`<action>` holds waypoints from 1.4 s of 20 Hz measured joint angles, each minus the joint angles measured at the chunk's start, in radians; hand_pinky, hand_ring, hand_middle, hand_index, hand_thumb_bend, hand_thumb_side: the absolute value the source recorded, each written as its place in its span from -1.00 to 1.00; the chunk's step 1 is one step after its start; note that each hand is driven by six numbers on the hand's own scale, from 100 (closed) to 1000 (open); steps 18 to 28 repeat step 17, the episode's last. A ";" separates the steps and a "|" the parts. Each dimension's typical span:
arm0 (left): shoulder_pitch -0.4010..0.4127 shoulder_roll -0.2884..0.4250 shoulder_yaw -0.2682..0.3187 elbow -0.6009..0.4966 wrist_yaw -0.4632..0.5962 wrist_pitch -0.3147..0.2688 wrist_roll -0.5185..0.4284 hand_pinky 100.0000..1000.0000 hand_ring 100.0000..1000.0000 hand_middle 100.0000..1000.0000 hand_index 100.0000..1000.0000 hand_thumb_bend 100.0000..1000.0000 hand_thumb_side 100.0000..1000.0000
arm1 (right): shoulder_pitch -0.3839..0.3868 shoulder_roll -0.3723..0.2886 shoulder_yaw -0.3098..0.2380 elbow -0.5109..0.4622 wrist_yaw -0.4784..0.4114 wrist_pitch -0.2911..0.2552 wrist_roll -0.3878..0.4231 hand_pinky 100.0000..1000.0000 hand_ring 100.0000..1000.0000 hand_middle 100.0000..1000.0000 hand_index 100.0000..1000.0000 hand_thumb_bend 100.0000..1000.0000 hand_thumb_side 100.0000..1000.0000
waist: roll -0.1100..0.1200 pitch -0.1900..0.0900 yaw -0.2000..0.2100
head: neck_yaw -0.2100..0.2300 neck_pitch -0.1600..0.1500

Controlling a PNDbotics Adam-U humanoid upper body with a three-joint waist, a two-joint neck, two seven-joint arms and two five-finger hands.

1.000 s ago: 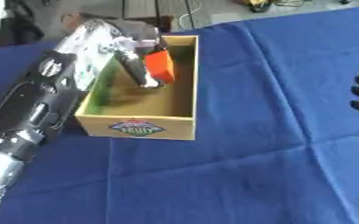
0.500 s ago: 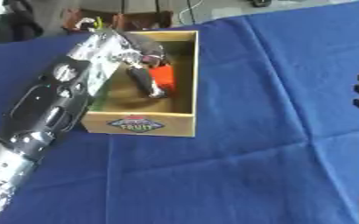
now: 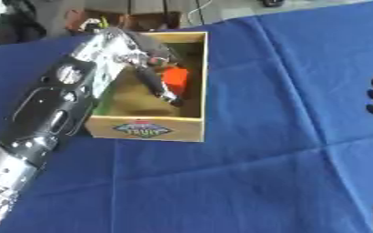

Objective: Pick up objects on the table and place them in the box.

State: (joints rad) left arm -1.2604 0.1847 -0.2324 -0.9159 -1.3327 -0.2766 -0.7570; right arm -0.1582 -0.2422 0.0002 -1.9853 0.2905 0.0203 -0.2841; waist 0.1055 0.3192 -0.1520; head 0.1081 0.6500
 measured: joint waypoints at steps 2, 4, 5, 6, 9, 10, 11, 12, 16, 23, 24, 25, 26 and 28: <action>-0.030 0.009 0.026 -0.039 -0.003 0.025 0.020 0.60 0.94 0.88 1.00 -0.02 0.90 | 0.000 0.000 0.000 0.000 0.000 0.000 -0.001 0.48 0.59 0.53 0.69 -1.00 1.00 | -0.003 -0.004 0.005 | 0.000 0.009; -0.061 0.026 0.062 -0.085 0.006 0.052 0.046 0.51 0.85 0.80 1.00 -0.14 0.94 | 0.001 0.000 -0.001 0.000 0.000 0.000 -0.003 0.48 0.59 0.53 0.69 -1.00 1.00 | -0.009 -0.010 0.012 | 0.003 0.017; -0.071 0.033 0.083 -0.109 0.016 0.066 0.059 0.47 0.82 0.76 1.00 -0.23 0.97 | 0.001 0.001 -0.003 0.000 0.000 -0.001 -0.006 0.48 0.59 0.53 0.69 -1.00 1.00 | -0.015 -0.012 0.018 | 0.004 0.019; -0.077 0.040 0.106 -0.132 0.027 0.081 0.074 0.47 0.82 0.76 1.00 -0.23 0.97 | 0.002 0.001 -0.006 0.000 0.000 -0.003 -0.009 0.48 0.59 0.53 0.69 -1.00 1.00 | -0.020 -0.013 0.023 | 0.006 0.022; -0.074 0.058 0.171 -0.198 0.064 0.115 0.112 0.30 0.66 0.62 0.99 -0.70 0.95 | 0.002 0.001 -0.013 0.000 -0.002 -0.010 -0.024 0.48 0.58 0.53 0.69 -1.00 1.00 | -0.029 -0.021 0.039 | 0.013 0.026; -0.065 0.064 0.192 -0.220 0.077 0.126 0.125 0.26 0.63 0.59 0.97 -0.76 0.94 | 0.001 0.001 -0.017 0.000 -0.003 -0.016 -0.031 0.48 0.58 0.53 0.69 -1.00 1.00 | -0.033 -0.025 0.051 | 0.015 0.027; -0.049 0.071 0.213 -0.244 0.091 0.137 0.138 0.26 0.63 0.59 0.97 -0.79 0.93 | 0.001 0.001 -0.022 0.000 -0.006 -0.022 -0.041 0.48 0.59 0.53 0.69 -1.00 1.00 | -0.039 -0.030 0.066 | 0.017 0.031; -0.029 0.081 0.236 -0.265 0.104 0.146 0.152 0.23 0.59 0.54 0.94 -0.82 0.93 | 0.000 0.001 -0.026 0.000 -0.011 -0.029 -0.051 0.48 0.59 0.53 0.70 -1.00 1.00 | -0.046 -0.033 0.078 | 0.020 0.034; 0.059 0.113 0.326 -0.351 0.157 0.148 0.206 0.14 0.50 0.44 0.85 -0.85 0.93 | -0.002 -0.001 -0.036 0.000 -0.027 -0.058 -0.085 0.48 0.59 0.53 0.71 -1.00 1.00 | -0.060 -0.035 0.096 | 0.035 0.036; 0.079 0.115 0.347 -0.374 0.171 0.145 0.219 0.12 0.48 0.43 0.84 -0.88 0.93 | -0.004 -0.003 -0.041 0.000 -0.028 -0.064 -0.093 0.48 0.59 0.54 0.71 -1.00 1.00 | -0.060 -0.035 0.103 | 0.039 0.035; 0.079 0.115 0.347 -0.374 0.171 0.145 0.219 0.12 0.48 0.43 0.84 -0.88 0.93 | -0.004 -0.003 -0.041 0.000 -0.028 -0.064 -0.093 0.48 0.59 0.54 0.71 -1.00 1.00 | -0.060 -0.035 0.103 | 0.039 0.035; 0.079 0.115 0.347 -0.374 0.171 0.145 0.219 0.12 0.48 0.43 0.84 -0.88 0.93 | -0.004 -0.003 -0.041 0.000 -0.028 -0.064 -0.093 0.48 0.59 0.54 0.71 -1.00 1.00 | -0.060 -0.035 0.103 | 0.039 0.035; 0.079 0.115 0.347 -0.374 0.171 0.145 0.219 0.12 0.48 0.43 0.84 -0.88 0.93 | -0.004 -0.003 -0.041 0.000 -0.028 -0.064 -0.093 0.48 0.59 0.54 0.71 -1.00 1.00 | -0.060 -0.035 0.103 | 0.039 0.035; 0.079 0.115 0.347 -0.374 0.171 0.145 0.219 0.12 0.48 0.43 0.84 -0.88 0.93 | -0.004 -0.003 -0.041 0.000 -0.028 -0.064 -0.093 0.48 0.59 0.54 0.71 -1.00 1.00 | -0.060 -0.035 0.103 | 0.039 0.035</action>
